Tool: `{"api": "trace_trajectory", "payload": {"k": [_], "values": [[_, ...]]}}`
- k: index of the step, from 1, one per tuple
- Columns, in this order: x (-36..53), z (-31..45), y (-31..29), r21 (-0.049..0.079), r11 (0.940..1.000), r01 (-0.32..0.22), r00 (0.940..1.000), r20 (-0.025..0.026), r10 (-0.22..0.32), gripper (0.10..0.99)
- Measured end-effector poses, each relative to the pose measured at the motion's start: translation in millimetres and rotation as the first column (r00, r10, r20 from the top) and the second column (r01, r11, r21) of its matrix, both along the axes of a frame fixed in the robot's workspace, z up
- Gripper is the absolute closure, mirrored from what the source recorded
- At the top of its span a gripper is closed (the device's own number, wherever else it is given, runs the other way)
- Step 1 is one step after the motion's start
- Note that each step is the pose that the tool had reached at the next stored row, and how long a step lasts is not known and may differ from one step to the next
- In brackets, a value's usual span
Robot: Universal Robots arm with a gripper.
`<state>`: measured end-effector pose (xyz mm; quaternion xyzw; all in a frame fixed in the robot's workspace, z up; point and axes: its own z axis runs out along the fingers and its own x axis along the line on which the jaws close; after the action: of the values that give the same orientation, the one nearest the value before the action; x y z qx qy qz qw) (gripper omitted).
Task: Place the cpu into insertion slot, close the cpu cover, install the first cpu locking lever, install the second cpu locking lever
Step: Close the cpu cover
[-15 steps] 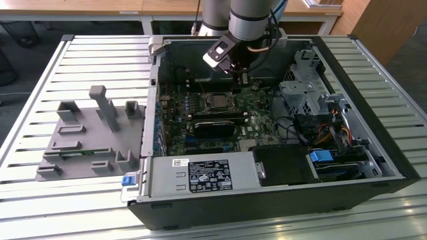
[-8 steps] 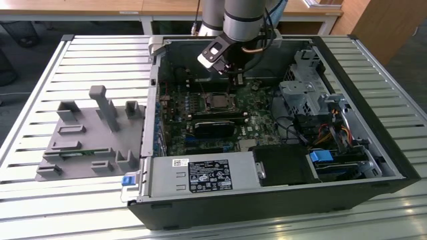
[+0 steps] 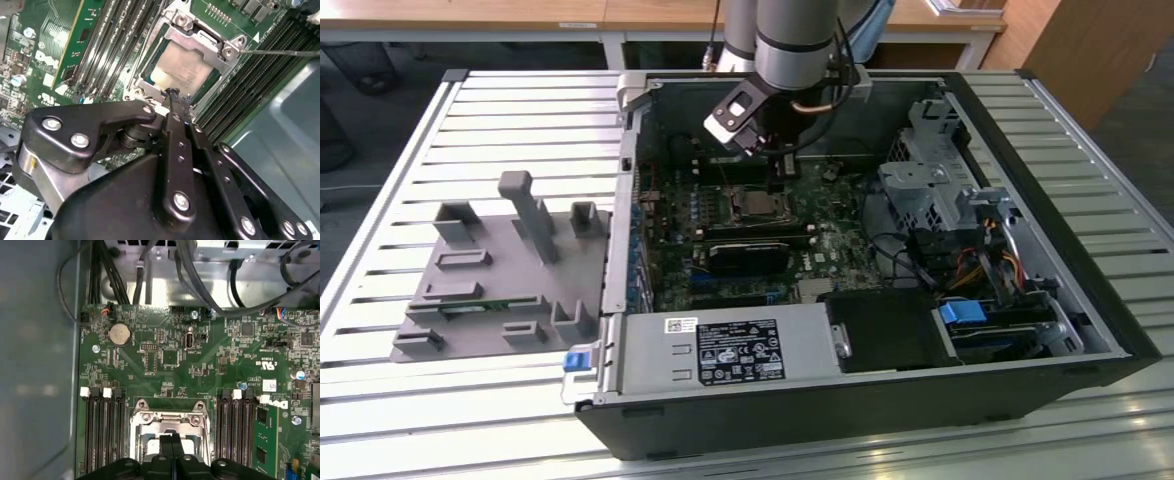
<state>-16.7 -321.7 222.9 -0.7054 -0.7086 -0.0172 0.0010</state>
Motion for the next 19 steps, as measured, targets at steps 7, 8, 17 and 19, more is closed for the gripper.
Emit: {"api": "trace_trajectory", "payload": {"k": [7,8,17,19], "values": [[-14.3,-2.1,0.0,0.001,1.0000,0.000,1.0000,0.0000,0.000,0.980],[-17.3,-2.5,0.0,0.000,1.0000,0.000,1.0000,0.0000,0.000,0.980],[-29.9,-10.5,0.0,0.001,1.0000,0.000,1.0000,0.0000,0.000,0.980],[-30.6,-11.4,0.0,0.001,1.0000,0.000,1.0000,-0.0001,0.000,0.980]]}}
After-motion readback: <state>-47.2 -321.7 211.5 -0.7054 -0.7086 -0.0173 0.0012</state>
